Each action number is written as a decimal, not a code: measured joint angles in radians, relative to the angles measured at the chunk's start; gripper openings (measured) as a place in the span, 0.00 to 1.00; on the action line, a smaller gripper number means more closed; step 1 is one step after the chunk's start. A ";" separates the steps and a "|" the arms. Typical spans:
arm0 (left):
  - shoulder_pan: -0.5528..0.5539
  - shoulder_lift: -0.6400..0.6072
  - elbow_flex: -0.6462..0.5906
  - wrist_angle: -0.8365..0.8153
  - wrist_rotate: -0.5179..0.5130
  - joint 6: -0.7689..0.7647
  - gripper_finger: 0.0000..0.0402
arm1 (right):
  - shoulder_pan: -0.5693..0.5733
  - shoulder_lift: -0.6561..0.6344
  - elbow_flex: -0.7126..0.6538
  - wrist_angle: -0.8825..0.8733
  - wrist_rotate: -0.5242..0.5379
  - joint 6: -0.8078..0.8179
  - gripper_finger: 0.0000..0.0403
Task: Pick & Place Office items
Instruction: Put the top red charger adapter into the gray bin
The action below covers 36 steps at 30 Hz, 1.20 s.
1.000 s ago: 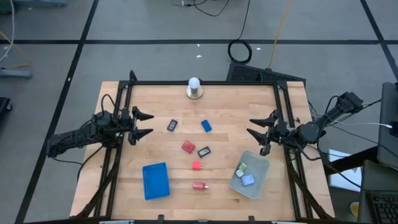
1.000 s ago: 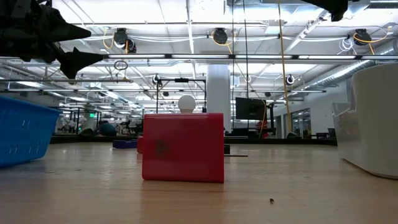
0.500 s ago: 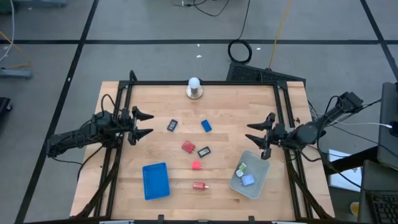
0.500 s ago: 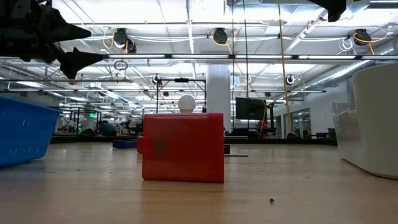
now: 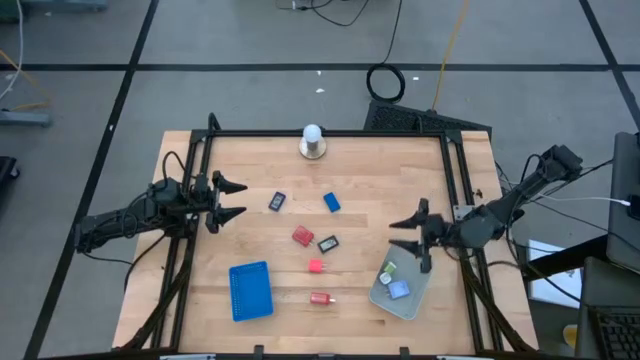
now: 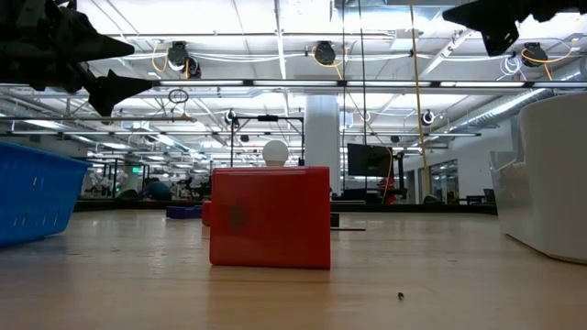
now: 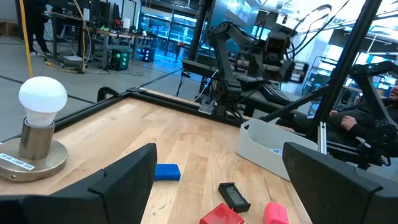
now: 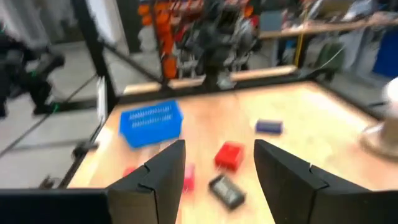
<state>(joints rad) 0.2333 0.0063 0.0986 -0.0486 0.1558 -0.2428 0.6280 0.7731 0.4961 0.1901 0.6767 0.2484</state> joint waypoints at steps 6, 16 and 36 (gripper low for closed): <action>0.000 0.000 0.000 0.000 0.000 0.000 0.87 | 0.009 0.157 0.000 0.104 0.000 0.079 0.46; 0.000 0.000 0.000 0.000 0.000 0.000 0.87 | 0.000 0.216 0.000 0.502 0.007 -0.232 0.46; 0.000 0.000 0.000 0.109 0.001 -0.193 0.87 | -0.038 0.104 -0.001 0.446 0.011 -0.317 0.46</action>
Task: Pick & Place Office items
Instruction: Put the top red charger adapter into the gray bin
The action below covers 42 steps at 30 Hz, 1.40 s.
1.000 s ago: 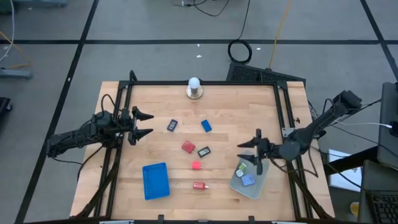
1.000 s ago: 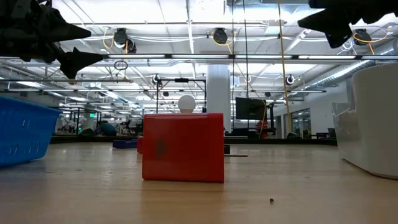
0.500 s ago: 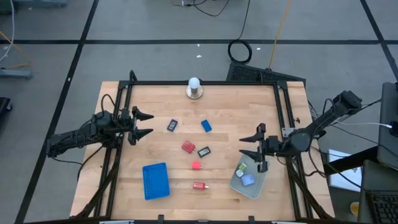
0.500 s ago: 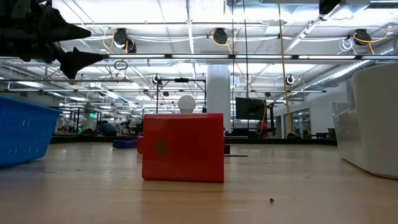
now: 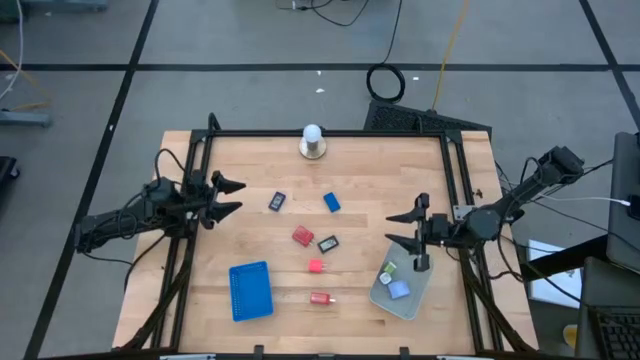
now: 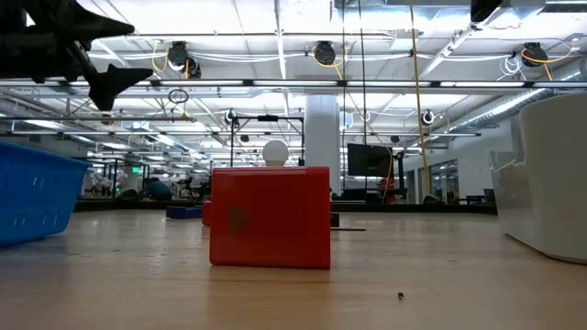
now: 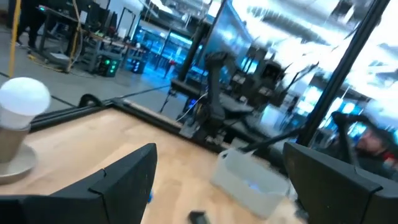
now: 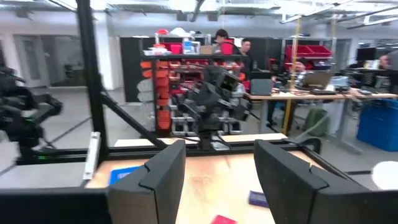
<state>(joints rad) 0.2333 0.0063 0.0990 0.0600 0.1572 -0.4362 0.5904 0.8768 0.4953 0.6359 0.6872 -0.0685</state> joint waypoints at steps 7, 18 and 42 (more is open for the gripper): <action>0.000 0.000 0.000 0.088 -0.021 -0.061 0.87 | -0.124 0.000 0.000 -0.095 -0.016 0.034 0.46; 0.009 0.014 0.000 0.097 -0.261 0.113 0.87 | -0.369 0.009 0.031 -0.251 -0.262 0.174 0.46; 0.027 0.497 0.186 0.102 -0.121 0.161 0.87 | -0.570 0.452 0.657 -0.855 -0.484 0.222 0.46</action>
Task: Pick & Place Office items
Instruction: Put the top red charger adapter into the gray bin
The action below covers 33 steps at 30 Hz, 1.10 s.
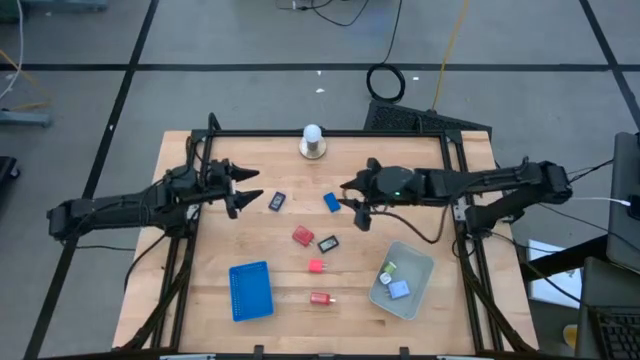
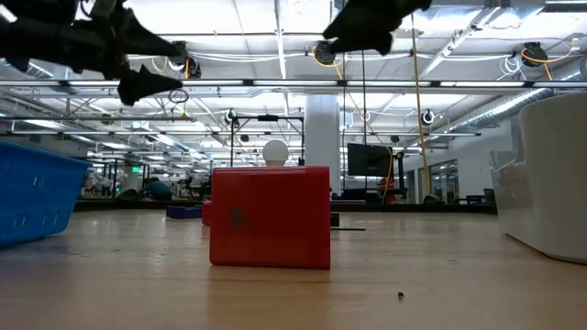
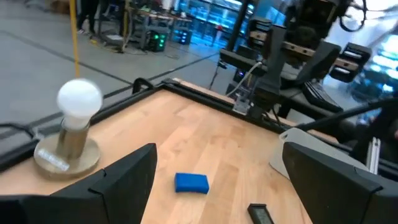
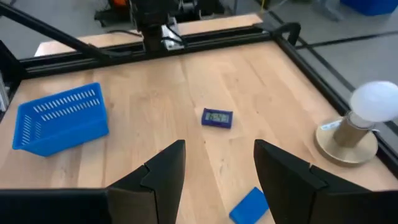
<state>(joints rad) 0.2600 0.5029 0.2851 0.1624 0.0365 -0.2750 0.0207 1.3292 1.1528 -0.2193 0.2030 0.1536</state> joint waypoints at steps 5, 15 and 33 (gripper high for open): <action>0.000 0.029 0.052 -0.004 0.054 0.108 0.87 | -0.009 0.102 0.117 -0.116 -0.009 0.046 0.46; -0.013 -0.042 0.053 -0.055 0.093 0.242 0.87 | -0.048 0.238 0.210 -0.157 -0.089 0.059 0.46; -0.039 -0.369 -0.072 -0.145 0.095 0.299 0.87 | -0.073 0.436 0.471 -0.424 -0.129 0.067 0.46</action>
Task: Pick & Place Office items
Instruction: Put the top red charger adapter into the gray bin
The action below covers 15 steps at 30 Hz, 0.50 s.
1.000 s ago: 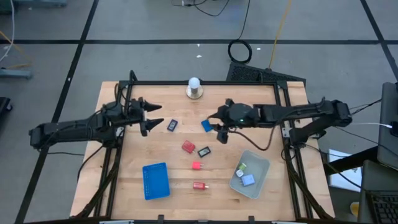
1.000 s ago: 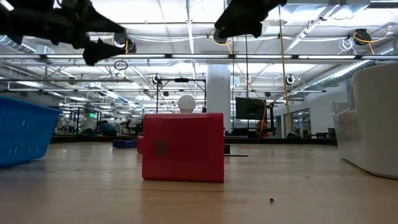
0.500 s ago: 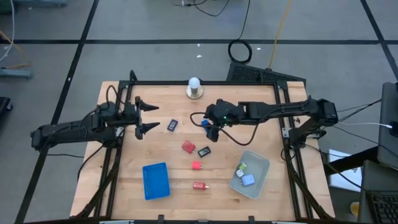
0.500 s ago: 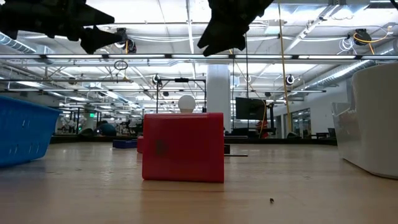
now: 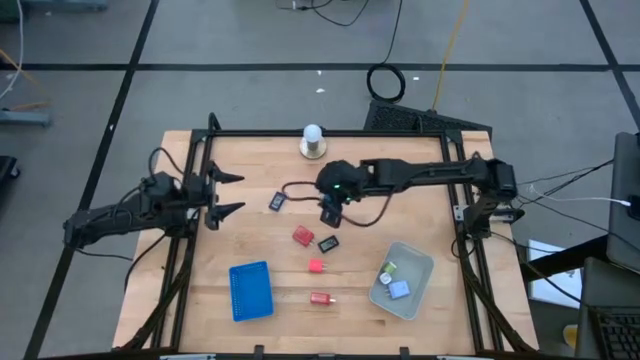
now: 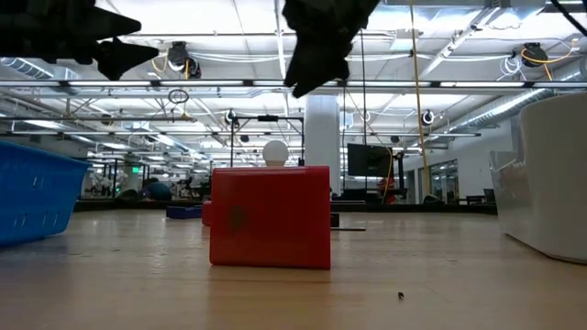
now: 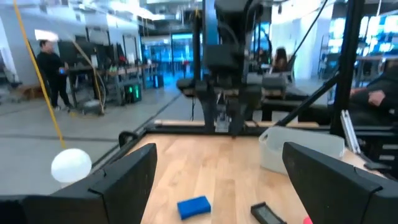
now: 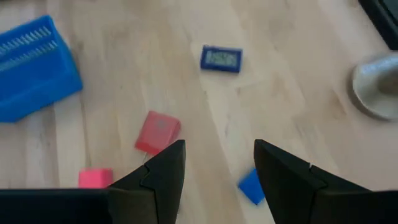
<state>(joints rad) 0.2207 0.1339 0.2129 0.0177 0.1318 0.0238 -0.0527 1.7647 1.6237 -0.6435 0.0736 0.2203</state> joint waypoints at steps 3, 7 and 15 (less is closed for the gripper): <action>-0.006 -0.084 -0.034 -0.009 0.009 -0.009 0.87 | 0.000 0.038 0.028 -0.026 0.000 -0.004 0.46; -0.007 -0.127 -0.031 -0.091 0.026 -0.010 0.87 | -0.001 0.062 0.037 -0.021 0.000 0.006 0.46; -0.008 -0.113 -0.032 -0.119 0.050 -0.051 0.87 | 0.000 0.070 0.036 -0.034 -0.026 0.029 0.46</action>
<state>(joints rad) 0.2127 0.0212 0.1814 -0.1017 0.1816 -0.0270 -0.0525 1.8347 1.6596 -0.6772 0.0474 0.2497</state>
